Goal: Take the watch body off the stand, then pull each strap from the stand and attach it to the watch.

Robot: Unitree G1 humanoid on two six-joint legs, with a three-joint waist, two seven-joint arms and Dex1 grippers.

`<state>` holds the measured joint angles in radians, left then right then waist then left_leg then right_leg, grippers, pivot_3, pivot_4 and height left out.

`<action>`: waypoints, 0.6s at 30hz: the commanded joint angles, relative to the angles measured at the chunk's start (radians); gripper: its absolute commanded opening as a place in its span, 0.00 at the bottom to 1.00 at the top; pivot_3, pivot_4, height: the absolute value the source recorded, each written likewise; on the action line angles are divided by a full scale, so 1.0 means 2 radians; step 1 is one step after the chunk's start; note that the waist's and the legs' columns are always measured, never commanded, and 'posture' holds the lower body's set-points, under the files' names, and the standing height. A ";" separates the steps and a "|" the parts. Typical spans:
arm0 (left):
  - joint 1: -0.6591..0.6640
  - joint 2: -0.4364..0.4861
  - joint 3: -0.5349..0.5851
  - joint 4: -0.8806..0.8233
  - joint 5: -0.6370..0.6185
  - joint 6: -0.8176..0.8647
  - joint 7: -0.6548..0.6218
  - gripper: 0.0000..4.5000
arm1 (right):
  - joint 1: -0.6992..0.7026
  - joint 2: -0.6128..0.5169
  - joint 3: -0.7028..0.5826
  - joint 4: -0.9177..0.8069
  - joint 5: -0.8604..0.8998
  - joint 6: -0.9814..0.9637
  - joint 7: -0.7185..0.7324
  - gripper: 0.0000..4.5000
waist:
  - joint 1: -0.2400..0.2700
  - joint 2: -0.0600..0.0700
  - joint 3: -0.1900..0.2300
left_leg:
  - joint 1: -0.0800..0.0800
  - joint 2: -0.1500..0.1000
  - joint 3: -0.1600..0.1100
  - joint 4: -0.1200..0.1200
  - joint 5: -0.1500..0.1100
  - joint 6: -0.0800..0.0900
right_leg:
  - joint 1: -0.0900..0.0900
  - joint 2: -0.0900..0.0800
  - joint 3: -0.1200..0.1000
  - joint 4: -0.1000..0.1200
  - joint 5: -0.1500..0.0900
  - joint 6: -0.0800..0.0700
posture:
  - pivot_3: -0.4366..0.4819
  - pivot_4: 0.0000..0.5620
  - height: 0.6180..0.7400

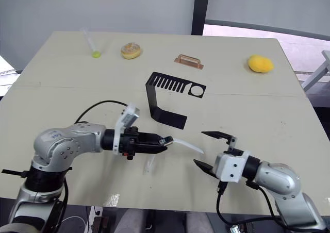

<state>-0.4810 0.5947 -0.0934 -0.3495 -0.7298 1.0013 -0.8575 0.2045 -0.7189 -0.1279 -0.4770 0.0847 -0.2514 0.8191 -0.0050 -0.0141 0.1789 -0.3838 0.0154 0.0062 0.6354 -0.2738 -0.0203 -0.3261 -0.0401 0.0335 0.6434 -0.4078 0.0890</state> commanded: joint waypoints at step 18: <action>0.027 -0.021 -0.074 0.065 0.241 -0.453 -0.110 0.35 | 0.224 0.046 -0.194 -0.129 0.271 0.062 0.067 0.99 | 0.001 0.000 0.000 | 0.001 0.000 0.000 -0.001 -0.003 0.006 | 0.001 -0.001 0.000 -0.001 0.000 0.000 | 0.48 0.27 1.00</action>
<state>-0.4016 0.5640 -0.2070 -0.1818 -0.2762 0.0297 -1.1257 0.6461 -0.6305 -0.5126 -0.7053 0.6282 -0.1093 0.9330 -0.0036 -0.0133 0.1790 -0.3829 0.0152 0.0070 0.6330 -0.2801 -0.0091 -0.3242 -0.0415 0.0341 0.6409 -0.4073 0.0899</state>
